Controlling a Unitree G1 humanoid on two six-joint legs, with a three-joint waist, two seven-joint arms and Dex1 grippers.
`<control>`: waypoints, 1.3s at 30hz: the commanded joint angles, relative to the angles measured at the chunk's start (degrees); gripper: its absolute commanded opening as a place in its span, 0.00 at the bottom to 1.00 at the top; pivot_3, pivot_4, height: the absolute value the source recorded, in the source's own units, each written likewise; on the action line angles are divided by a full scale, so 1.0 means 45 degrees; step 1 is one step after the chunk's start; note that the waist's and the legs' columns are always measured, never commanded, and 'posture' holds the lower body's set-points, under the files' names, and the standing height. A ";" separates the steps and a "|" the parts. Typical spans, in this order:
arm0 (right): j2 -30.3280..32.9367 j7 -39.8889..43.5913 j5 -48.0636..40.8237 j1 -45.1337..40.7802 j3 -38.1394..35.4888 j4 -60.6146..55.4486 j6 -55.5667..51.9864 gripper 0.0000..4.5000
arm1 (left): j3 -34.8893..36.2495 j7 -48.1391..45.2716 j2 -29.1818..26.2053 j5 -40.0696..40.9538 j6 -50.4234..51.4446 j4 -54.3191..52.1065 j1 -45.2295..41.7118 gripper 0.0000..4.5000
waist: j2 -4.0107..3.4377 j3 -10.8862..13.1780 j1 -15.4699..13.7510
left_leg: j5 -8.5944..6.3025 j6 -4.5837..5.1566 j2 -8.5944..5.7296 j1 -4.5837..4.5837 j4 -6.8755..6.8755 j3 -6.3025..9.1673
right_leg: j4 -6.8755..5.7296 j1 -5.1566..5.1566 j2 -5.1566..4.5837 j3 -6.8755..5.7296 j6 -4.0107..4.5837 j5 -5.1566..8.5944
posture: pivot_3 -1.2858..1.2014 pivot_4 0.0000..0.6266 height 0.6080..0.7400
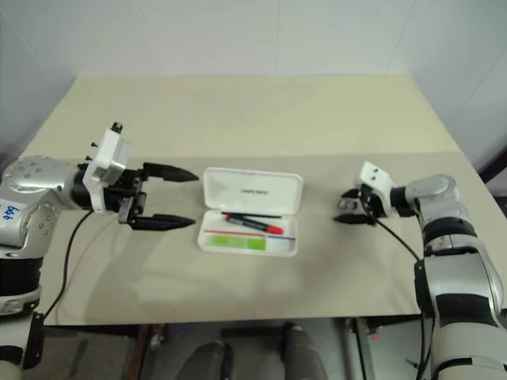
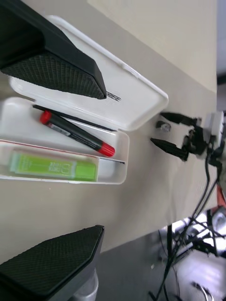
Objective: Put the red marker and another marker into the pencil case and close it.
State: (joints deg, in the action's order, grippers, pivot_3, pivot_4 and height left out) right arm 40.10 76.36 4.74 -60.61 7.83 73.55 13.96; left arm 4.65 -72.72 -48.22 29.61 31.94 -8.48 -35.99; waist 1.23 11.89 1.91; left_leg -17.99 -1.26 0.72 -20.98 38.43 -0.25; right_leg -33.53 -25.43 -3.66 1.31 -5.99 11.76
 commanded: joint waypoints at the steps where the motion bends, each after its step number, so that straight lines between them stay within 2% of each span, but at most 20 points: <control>1: 0.0196 -0.0886 0.0488 -0.0071 -0.0074 0.0312 -0.0069 0.56 | 0.0498 0.0126 -0.0282 0.0345 -0.0089 -0.0443 0.0057 1.00 | 0.0001 -0.0001 -0.0005 | 0.0000 0.0000 -0.0004 0.0005 0.0022 -0.0005 | 0.0001 0.0009 -0.0001 0.0011 -0.0005 -0.0007 | 0.52 0.24 1.00; 7: 0.0077 -0.0945 0.0532 -0.0173 -0.0249 0.0310 0.0014 0.10 | 0.0399 0.0044 -0.0247 0.0236 -0.0347 -0.0228 -0.0010 1.00 | 0.0004 0.0000 0.0011 | 0.0000 0.0004 -0.0018 0.0005 0.0122 -0.0069 | 0.0011 0.0012 0.0003 0.0106 -0.0013 -0.0015 | 0.52 0.24 1.00; 15: -0.0216 -0.0107 -0.0049 -0.0198 -0.0822 -0.0385 0.0501 0.09 | -0.0380 -0.0235 0.0366 -0.0185 -0.1423 0.0658 -0.0111 1.00 | 0.0003 0.0001 0.0093 | -0.0001 0.0003 -0.0008 0.0012 0.0114 -0.0076 | -0.0029 0.0009 0.0015 0.0110 -0.0027 -0.0024 | 0.52 0.24 1.00; 21: 0.0032 0.1098 -0.0877 0.0104 -0.1169 -0.2312 -0.0379 0.09 | -0.0676 -0.0403 0.0675 -0.0392 -0.2167 0.1283 0.0114 1.00 | -0.0001 0.0003 0.0284 | -0.0015 0.0016 -0.0004 -0.0004 0.0109 -0.0078 | -0.0046 -0.0010 0.0015 0.0112 -0.0039 -0.0032 | 0.52 0.24 1.00; 23: 0.0134 0.1377 -0.1373 0.0621 -0.1369 -0.3888 -0.1387 0.09 | -0.0758 -0.0467 0.0760 -0.0480 -0.2398 0.1439 0.0287 1.00 | -0.0002 0.0003 0.0281 | -0.0025 0.0019 0.0000 0.0001 0.0101 -0.0079 | -0.0051 -0.0012 0.0017 0.0110 -0.0039 -0.0032 | 0.52 0.24 1.00; 26: 0.0243 0.1263 -0.3006 0.3521 -0.1521 -1.0579 -0.5198 0.09 | -0.0833 -0.0520 0.0939 -0.0596 -0.2792 0.1758 0.0646 1.00 | -0.0002 0.0002 0.0167 | -0.0032 0.0017 0.0011 -0.0007 0.0090 -0.0066 | -0.0048 -0.0023 0.0022 0.0099 -0.0031 -0.0026 | 0.52 0.24 1.00; 31: 0.0099 -0.0261 -0.4251 0.6366 -0.1203 -1.6790 -0.9431 0.09 | -0.0842 -0.0283 0.1081 -0.0558 -0.2701 0.1486 0.1094 1.00 | -0.0004 0.0003 -0.0069 | -0.0046 0.0016 0.0014 -0.0040 0.0120 -0.0076 | -0.0062 -0.0058 0.0025 0.0104 -0.0028 -0.0019 | 0.52 0.24 1.00; 34: -0.0493 -0.1155 -0.4695 0.6917 -0.0774 -1.8405 -1.0716 0.09 | -0.0868 -0.0101 0.1150 -0.0529 -0.2624 0.1259 0.1398 1.00 | 0.0008 -0.0002 -0.0053 | -0.0047 0.0018 0.0010 -0.0020 0.0134 -0.0085 | -0.0041 -0.0042 0.0022 0.0119 -0.0031 -0.0025 | 0.52 0.24 1.00; 39: -0.1149 -0.1967 -0.4442 0.6770 0.0151 -1.8445 -1.0805 0.09 | -0.0904 0.0078 0.1216 -0.0541 -0.2620 0.1046 0.1706 1.00 | 0.0010 -0.0003 -0.0064 | -0.0044 0.0018 0.0010 -0.0009 0.0134 -0.0081 | -0.0021 -0.0036 0.0029 0.0118 -0.0019 -0.0020 | 0.52 0.24 1.00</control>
State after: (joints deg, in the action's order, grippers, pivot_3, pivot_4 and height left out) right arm 35.05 68.39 -14.96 -29.59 8.38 -8.59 -35.05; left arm -0.18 -72.81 -42.77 26.70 20.46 -1.64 -28.39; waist 1.27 11.88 1.63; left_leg -18.18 -1.17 0.77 -21.02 39.04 -0.61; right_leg -33.64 -25.59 -3.54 1.84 -6.07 11.67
